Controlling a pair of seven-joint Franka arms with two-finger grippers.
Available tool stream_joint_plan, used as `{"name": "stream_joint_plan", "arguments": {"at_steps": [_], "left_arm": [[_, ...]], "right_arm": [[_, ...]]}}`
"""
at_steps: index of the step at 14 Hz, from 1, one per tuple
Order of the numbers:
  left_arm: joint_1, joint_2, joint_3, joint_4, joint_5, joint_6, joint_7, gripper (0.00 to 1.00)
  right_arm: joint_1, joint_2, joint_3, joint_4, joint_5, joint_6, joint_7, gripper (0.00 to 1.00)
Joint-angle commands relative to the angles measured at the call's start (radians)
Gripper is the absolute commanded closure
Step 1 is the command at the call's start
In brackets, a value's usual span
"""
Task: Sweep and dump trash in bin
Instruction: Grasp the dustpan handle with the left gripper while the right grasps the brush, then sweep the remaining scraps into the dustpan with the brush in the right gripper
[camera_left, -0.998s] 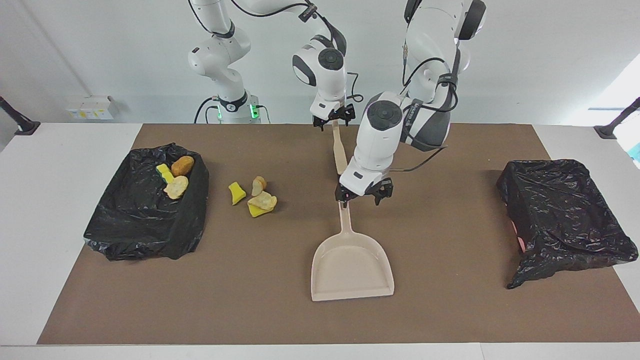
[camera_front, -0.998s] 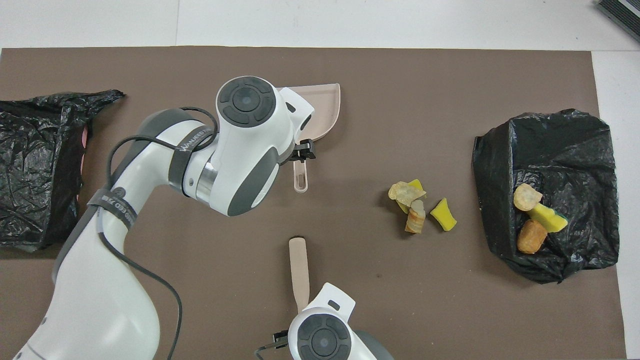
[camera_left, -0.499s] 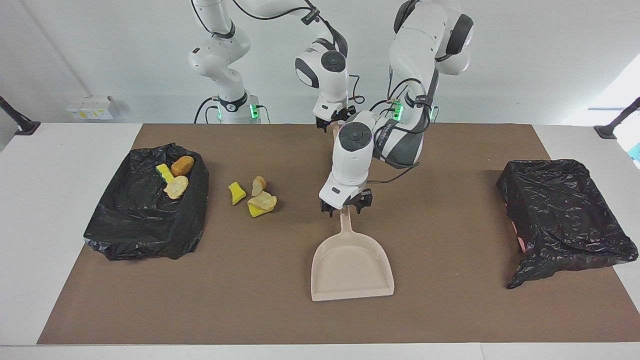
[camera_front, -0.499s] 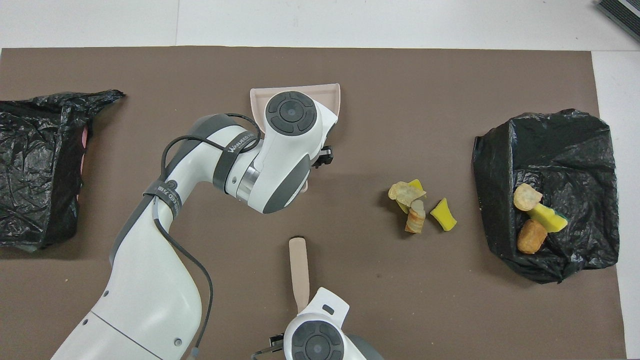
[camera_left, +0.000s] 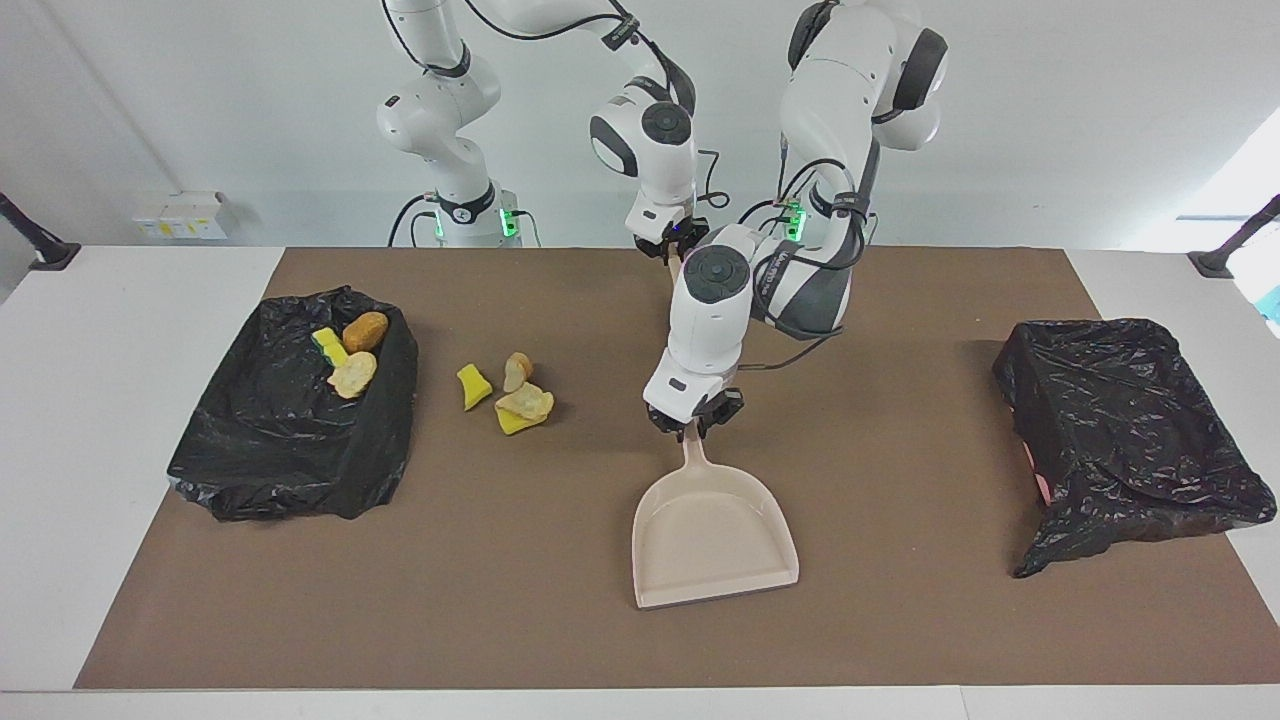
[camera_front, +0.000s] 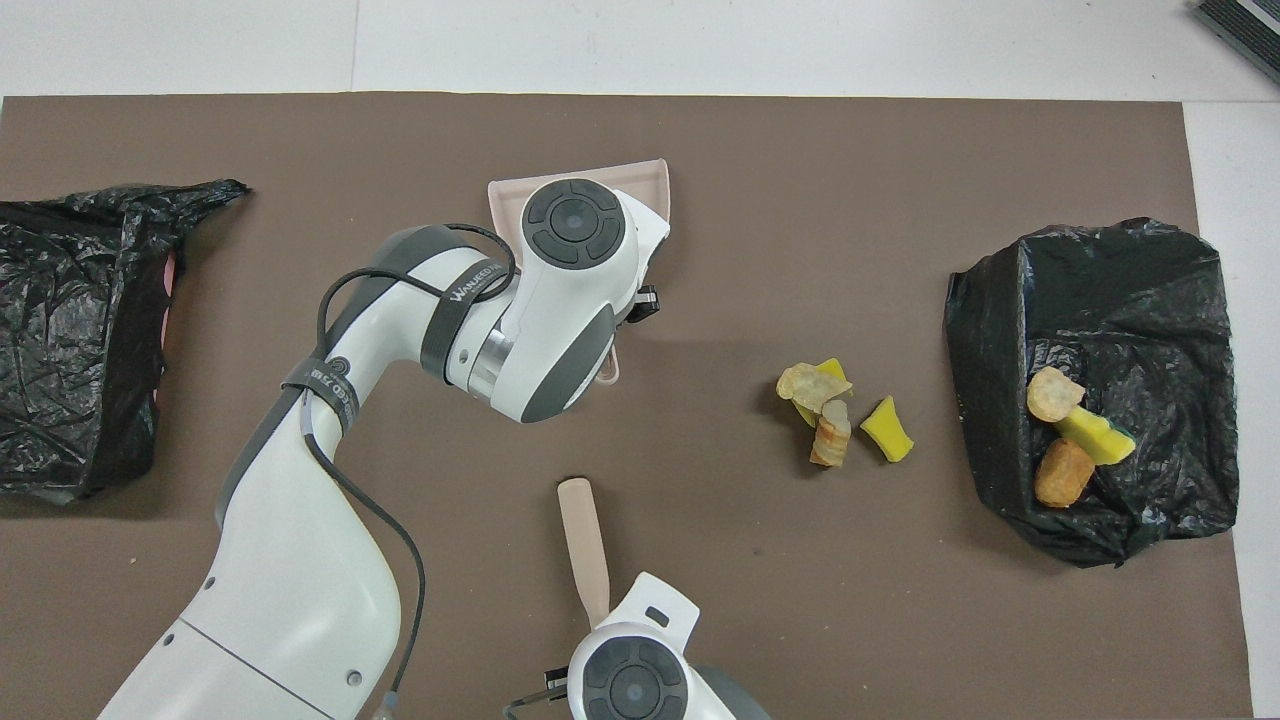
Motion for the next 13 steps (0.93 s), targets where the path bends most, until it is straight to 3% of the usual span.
{"name": "stream_joint_plan", "arguments": {"at_steps": [1,7,9,11,13], "left_arm": [[0.017,-0.041,0.005,-0.011,0.009,-0.041,0.061,1.0],[0.103,-0.116,0.006,-0.017,0.012,-0.136,0.436,1.0],[0.106,-0.13,0.006,-0.024,0.033,-0.211,0.656,1.0],[0.122,-0.141,0.008,-0.037,0.058,-0.258,0.837,1.0],[0.127,-0.149,0.008,-0.055,0.099,-0.257,1.013,1.0]], "right_arm": [[-0.058,-0.036,-0.006,0.073,-0.001,-0.164,-0.044,1.0],[-0.219,-0.225,-0.006,0.075,-0.044,-0.454,-0.153,1.0],[-0.306,-0.29,-0.006,0.072,-0.068,-0.54,-0.164,1.0],[-0.426,-0.353,-0.006,0.064,-0.111,-0.586,-0.172,1.0],[-0.542,-0.358,-0.003,0.063,-0.124,-0.565,-0.201,1.0]]}}
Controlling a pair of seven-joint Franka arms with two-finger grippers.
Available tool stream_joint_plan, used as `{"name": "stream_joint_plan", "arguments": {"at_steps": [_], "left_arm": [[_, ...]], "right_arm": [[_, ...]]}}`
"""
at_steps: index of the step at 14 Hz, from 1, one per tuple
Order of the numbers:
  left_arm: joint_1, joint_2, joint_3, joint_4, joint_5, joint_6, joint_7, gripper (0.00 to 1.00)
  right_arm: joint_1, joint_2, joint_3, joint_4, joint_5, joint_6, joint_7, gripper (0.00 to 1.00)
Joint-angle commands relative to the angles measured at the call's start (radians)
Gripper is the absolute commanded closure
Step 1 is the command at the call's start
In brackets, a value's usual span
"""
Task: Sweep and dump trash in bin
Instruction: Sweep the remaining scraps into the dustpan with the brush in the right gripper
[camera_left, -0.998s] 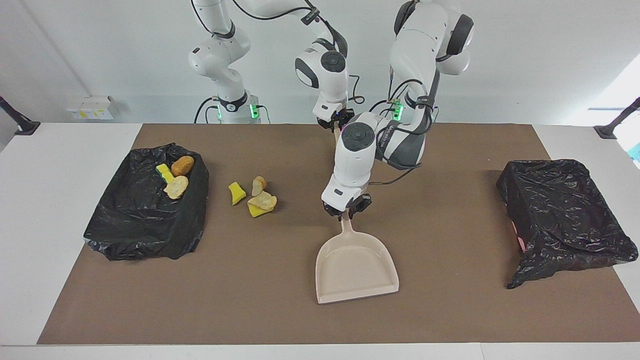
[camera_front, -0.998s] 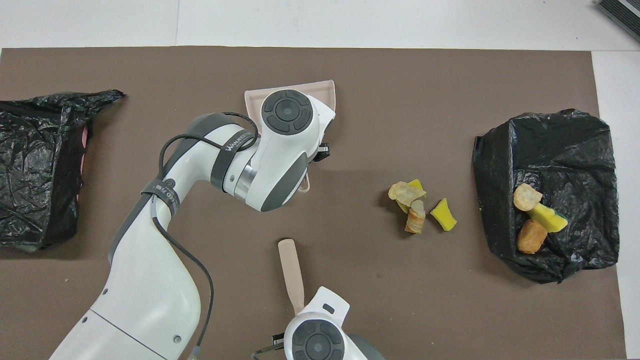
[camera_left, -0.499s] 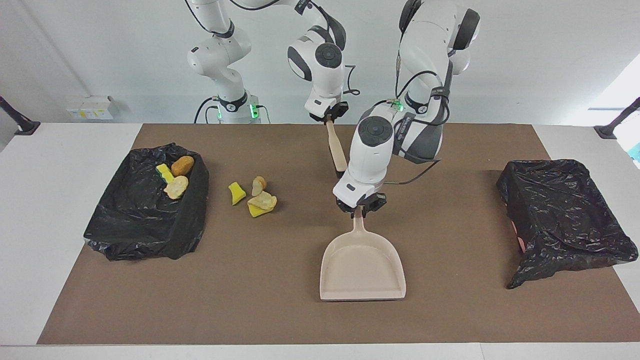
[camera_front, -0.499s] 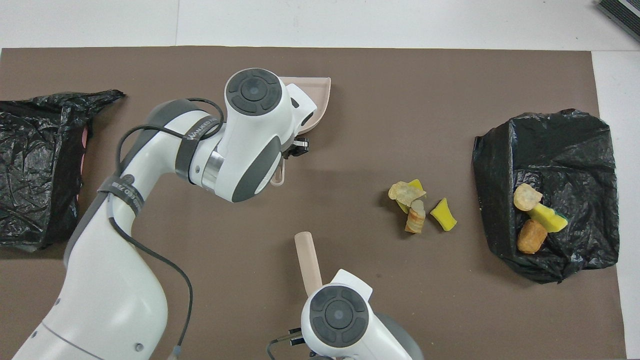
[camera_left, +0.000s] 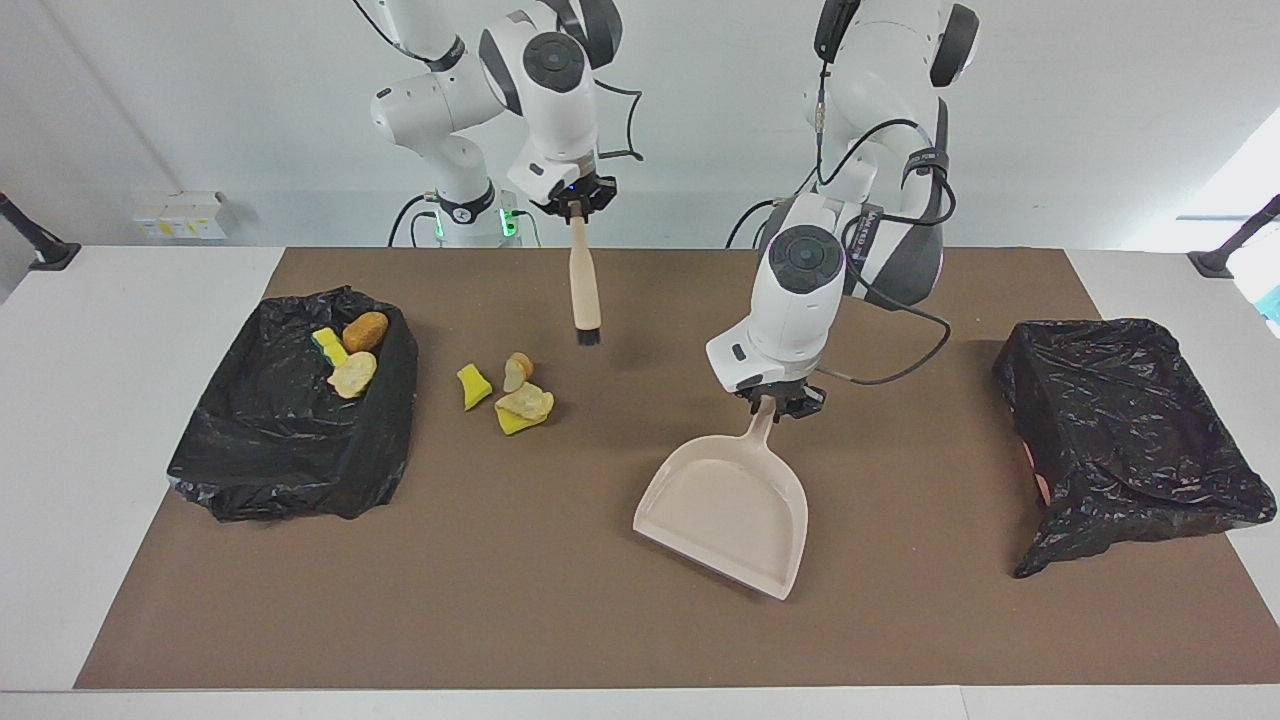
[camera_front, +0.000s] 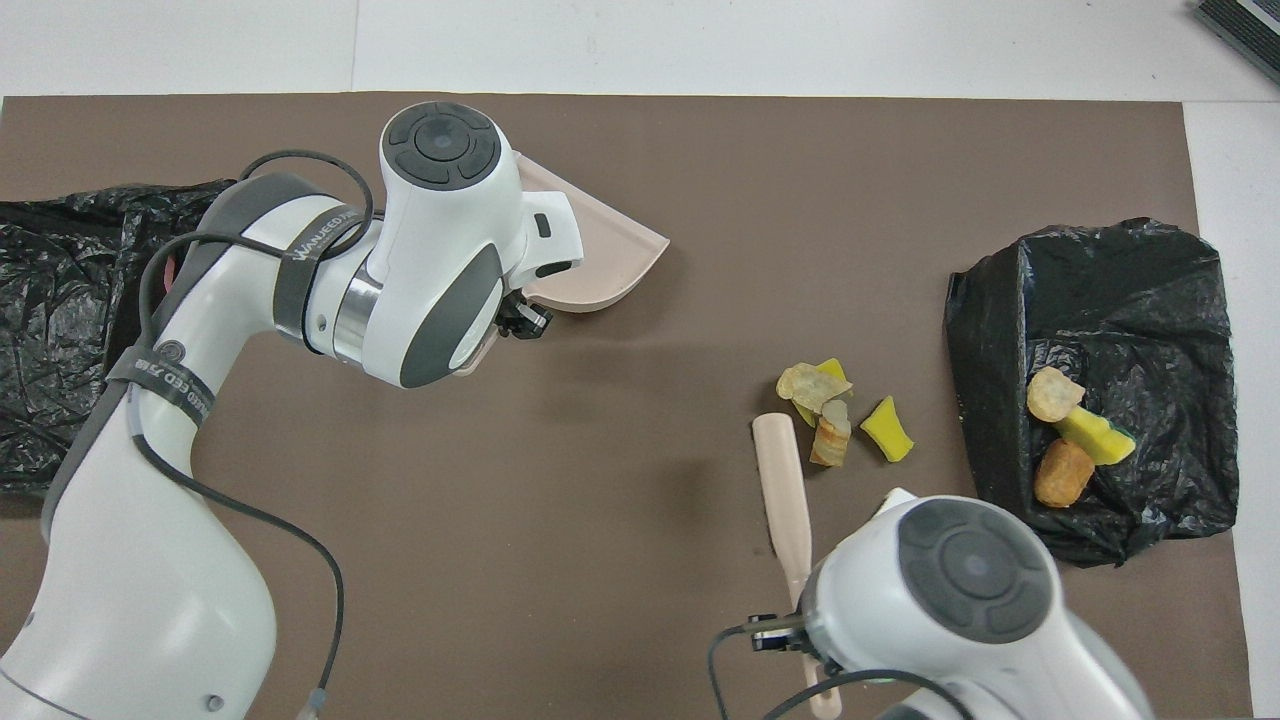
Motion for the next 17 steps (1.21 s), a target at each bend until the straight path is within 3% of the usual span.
{"name": "stream_joint_plan", "arguments": {"at_steps": [1,4,6,9,12,17], "left_arm": [[0.013,-0.046,-0.003,-0.055,0.047,-0.007,0.254,1.0],[0.008,-0.075,-0.003,-0.116,0.047,0.02,0.51,1.0],[-0.001,-0.098,-0.003,-0.162,0.049,0.032,0.602,1.0],[-0.015,-0.152,-0.006,-0.294,0.049,0.188,0.751,1.0],[-0.076,-0.197,-0.006,-0.383,0.088,0.266,0.756,1.0],[-0.185,-0.25,-0.003,-0.447,0.122,0.26,0.688,1.0]], "right_arm": [[-0.147,-0.025,0.015,-0.032,-0.027,0.046,-0.058,1.0],[-0.244,-0.011,0.015,-0.054,-0.137,0.117,-0.195,1.0],[-0.305,0.058,0.017,-0.057,-0.204,0.201,-0.246,1.0],[-0.312,0.16,0.017,-0.057,-0.243,0.306,-0.247,1.0],[-0.312,0.211,0.017,-0.075,-0.365,0.309,-0.247,1.0],[-0.32,0.274,0.02,-0.08,-0.375,0.309,-0.241,1.0]]}}
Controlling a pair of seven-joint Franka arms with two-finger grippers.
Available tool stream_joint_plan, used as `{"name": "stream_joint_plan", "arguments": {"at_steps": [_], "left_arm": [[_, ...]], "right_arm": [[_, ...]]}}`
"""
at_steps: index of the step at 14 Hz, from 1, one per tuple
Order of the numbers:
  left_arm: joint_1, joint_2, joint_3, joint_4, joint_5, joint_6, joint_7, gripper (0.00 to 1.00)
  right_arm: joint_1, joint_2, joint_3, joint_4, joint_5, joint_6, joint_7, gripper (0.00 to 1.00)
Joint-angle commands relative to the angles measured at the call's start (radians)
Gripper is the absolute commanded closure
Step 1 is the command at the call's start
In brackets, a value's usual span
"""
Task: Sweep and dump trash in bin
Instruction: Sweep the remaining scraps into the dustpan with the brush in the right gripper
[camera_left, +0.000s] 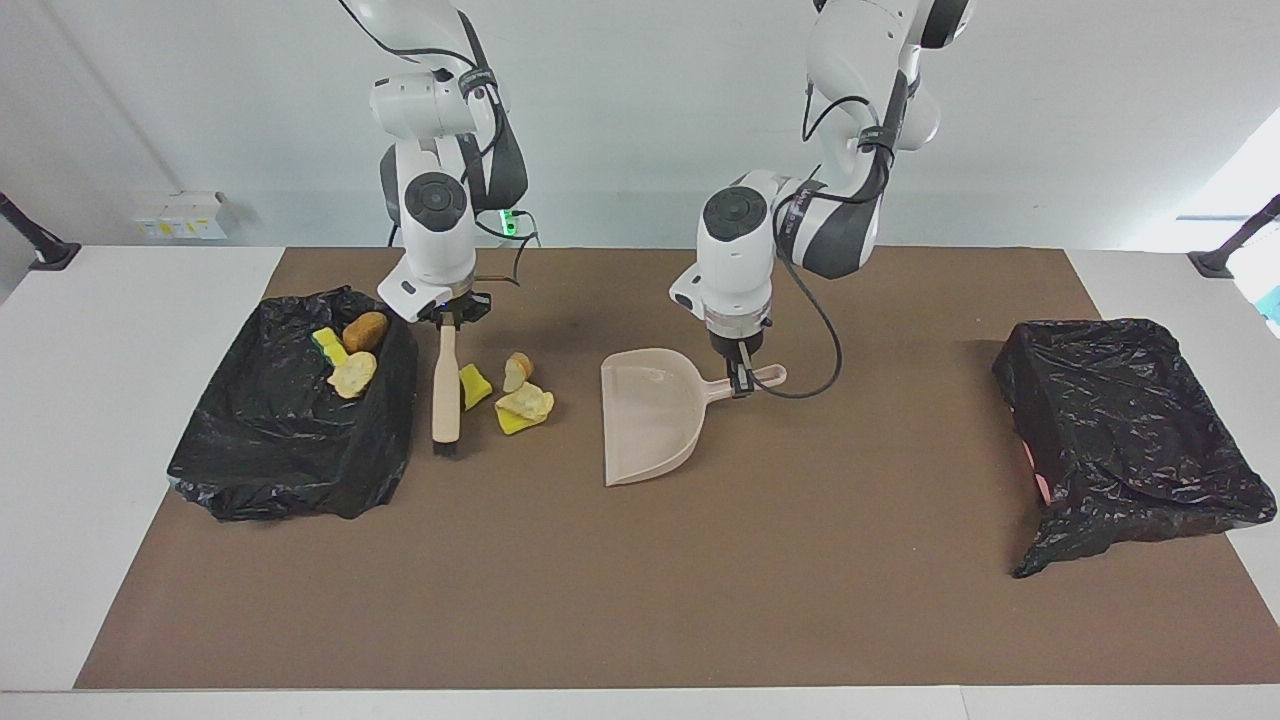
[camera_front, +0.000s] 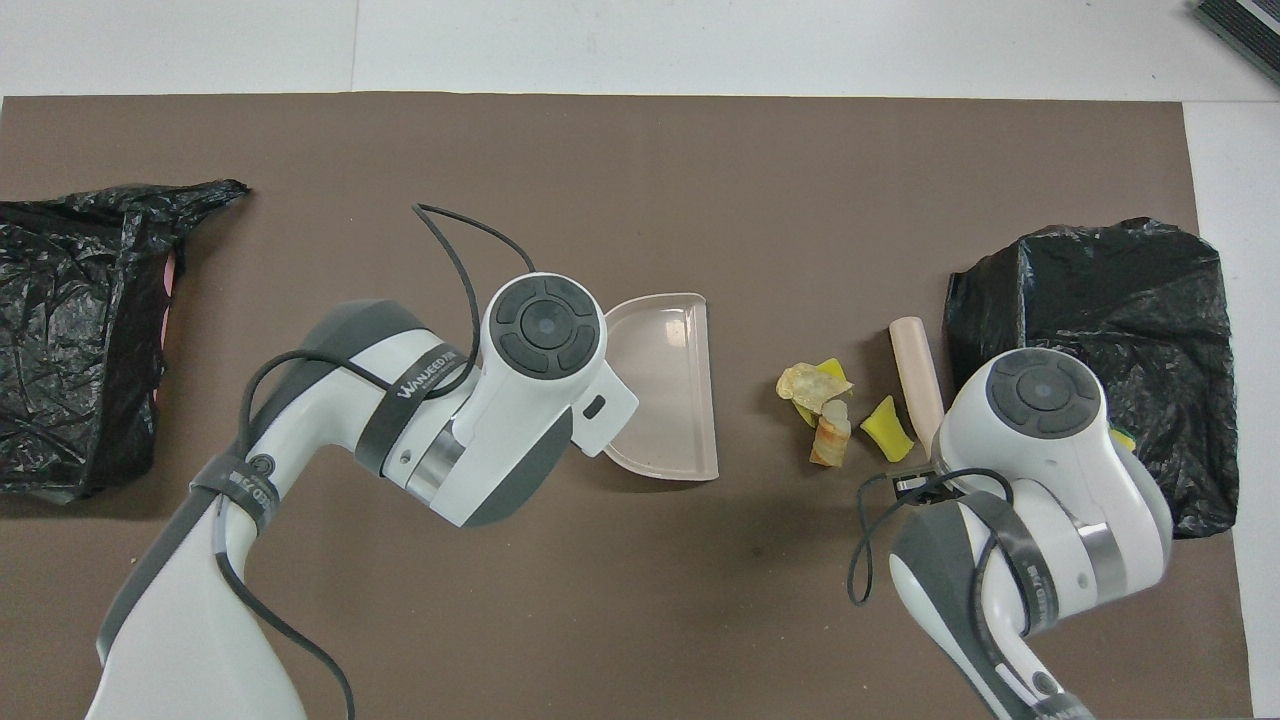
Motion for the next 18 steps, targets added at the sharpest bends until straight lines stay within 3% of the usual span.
{"name": "stream_joint_plan", "arguments": {"at_steps": [1,6,10,14,18], "left_arm": [[-0.053,-0.086,0.013,-0.115,0.046,0.028,-0.075,1.0],[-0.103,-0.134,0.01,-0.192,0.045,0.037,-0.255,1.0],[-0.109,-0.141,0.008,-0.209,0.045,0.041,-0.26,1.0],[-0.109,-0.155,0.008,-0.278,0.045,0.132,-0.26,1.0],[-0.091,-0.149,0.008,-0.286,0.037,0.215,-0.26,1.0]], "right_arm": [[-0.012,0.015,0.012,-0.003,-0.01,0.013,-0.007,1.0],[0.053,0.07,0.012,0.014,0.129,0.046,-0.004,1.0],[0.148,0.16,0.012,0.128,0.327,0.062,0.01,1.0],[0.199,0.168,0.014,0.159,0.49,0.059,0.004,1.0],[0.182,0.154,0.011,0.268,0.563,-0.077,-0.028,1.0]]}}
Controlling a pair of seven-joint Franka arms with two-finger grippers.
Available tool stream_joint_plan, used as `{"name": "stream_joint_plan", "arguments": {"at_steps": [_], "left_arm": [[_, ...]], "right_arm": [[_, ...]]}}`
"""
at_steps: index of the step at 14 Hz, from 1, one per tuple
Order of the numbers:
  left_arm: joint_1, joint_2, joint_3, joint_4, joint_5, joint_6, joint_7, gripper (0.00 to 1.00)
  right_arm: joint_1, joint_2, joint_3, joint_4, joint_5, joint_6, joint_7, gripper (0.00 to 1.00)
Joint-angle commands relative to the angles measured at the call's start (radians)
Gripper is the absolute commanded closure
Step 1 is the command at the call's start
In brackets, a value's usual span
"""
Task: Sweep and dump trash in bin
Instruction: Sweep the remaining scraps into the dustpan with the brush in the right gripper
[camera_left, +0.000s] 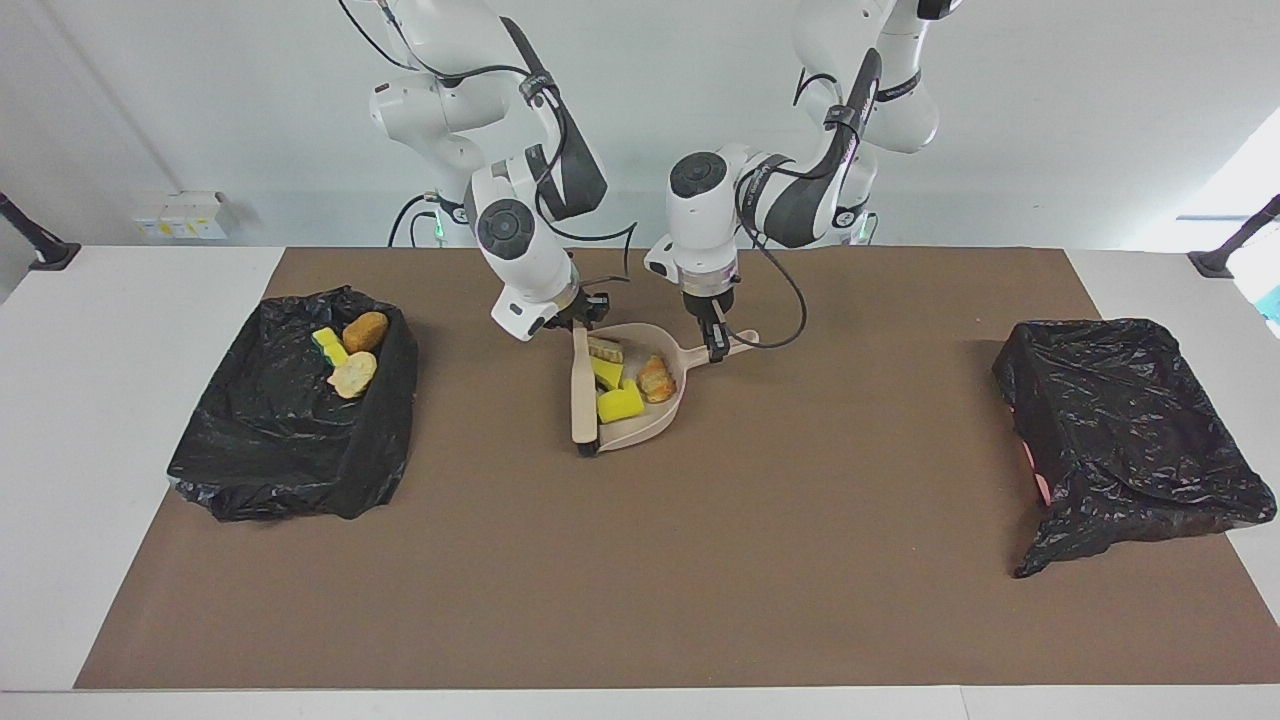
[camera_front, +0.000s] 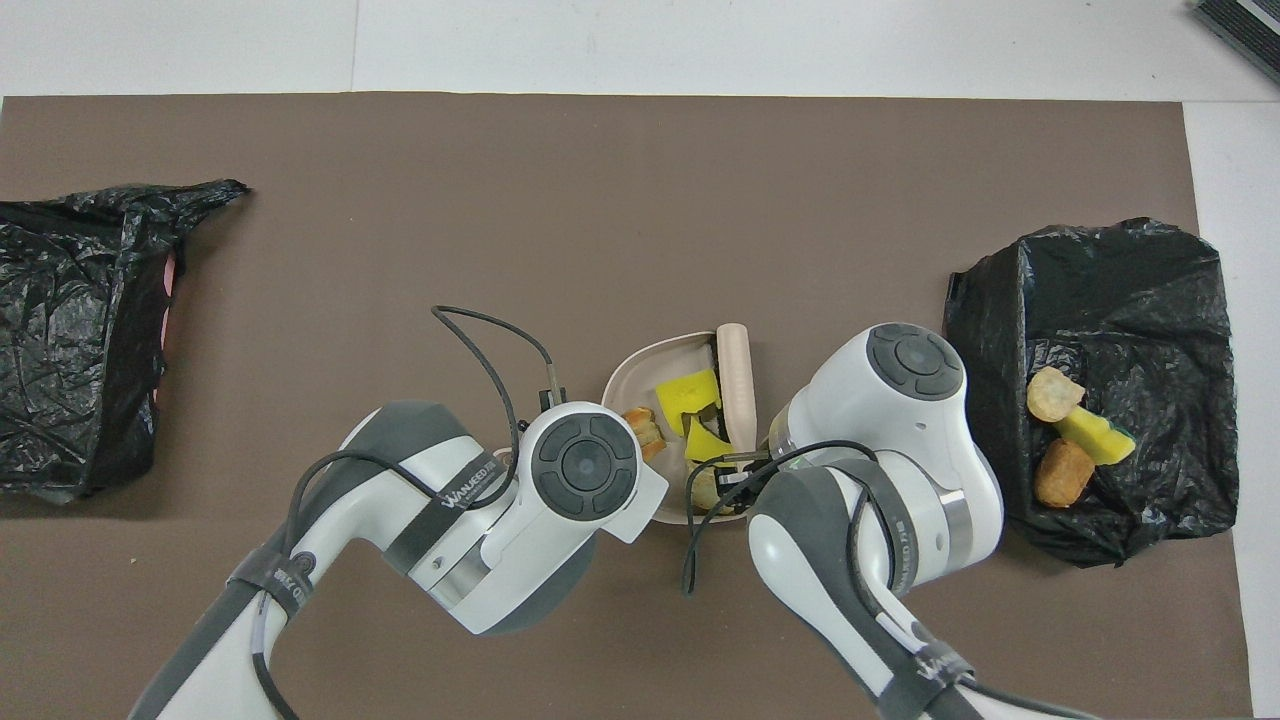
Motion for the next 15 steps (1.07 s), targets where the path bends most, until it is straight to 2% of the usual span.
{"name": "stream_joint_plan", "arguments": {"at_steps": [1,5,9,13,15], "left_arm": [[0.009,-0.023,0.003,-0.042,0.012,0.069,-0.007,1.0],[0.047,-0.014,0.002,-0.038,0.003,0.075,0.014,1.0],[0.128,0.009,0.003,-0.012,-0.109,0.1,0.164,1.0],[0.24,0.009,0.003,0.051,-0.238,0.069,0.351,1.0],[0.299,0.008,0.003,0.098,-0.247,0.019,0.374,1.0]], "right_arm": [[-0.02,-0.014,-0.005,0.107,0.044,-0.124,-0.027,1.0],[-0.043,-0.127,-0.019,0.122,-0.057,-0.259,-0.001,1.0],[-0.06,-0.31,-0.014,0.089,-0.114,-0.421,0.082,1.0],[0.017,-0.504,0.004,-0.14,-0.119,-0.362,0.153,1.0],[0.019,-0.511,0.006,-0.151,-0.11,-0.362,0.155,1.0]]}}
